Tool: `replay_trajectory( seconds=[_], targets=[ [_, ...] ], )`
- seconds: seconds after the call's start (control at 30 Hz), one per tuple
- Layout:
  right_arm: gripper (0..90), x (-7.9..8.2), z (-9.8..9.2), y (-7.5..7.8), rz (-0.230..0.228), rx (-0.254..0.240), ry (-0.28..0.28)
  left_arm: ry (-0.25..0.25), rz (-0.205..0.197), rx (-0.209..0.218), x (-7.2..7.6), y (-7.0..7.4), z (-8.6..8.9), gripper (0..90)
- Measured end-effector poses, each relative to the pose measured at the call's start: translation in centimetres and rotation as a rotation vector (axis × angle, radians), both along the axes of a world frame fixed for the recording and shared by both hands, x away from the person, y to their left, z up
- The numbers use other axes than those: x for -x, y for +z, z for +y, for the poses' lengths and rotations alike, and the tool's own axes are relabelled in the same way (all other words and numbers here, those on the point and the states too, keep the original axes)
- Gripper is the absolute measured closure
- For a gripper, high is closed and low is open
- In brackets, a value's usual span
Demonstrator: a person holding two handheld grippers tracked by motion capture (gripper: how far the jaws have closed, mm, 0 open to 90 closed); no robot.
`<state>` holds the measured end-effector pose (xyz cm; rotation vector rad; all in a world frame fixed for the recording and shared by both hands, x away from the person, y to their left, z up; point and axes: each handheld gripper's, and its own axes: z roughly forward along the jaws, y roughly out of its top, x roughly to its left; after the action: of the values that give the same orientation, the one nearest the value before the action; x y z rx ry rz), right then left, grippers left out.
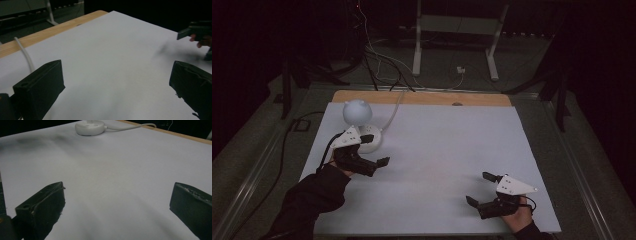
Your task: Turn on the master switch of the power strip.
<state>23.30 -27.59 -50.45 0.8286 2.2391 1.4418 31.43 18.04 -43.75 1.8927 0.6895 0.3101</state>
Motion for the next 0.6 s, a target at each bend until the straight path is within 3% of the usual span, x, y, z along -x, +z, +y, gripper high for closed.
replay_trajectory(
  seconds=[0.47, 0.6],
  targets=[
    [0.0, -0.1, 0.0, 0.0, 0.003, 0.003, 0.000, 0.105, -0.015, 0.000, -1.6, -0.8, -0.9, 0.1],
    [0.0, -0.1, 0.0, 0.0, 0.004, 0.002, 0.000, 0.146, -0.025, -0.021, -2.0, -1.2, -1.5, 0.1]
  ],
)
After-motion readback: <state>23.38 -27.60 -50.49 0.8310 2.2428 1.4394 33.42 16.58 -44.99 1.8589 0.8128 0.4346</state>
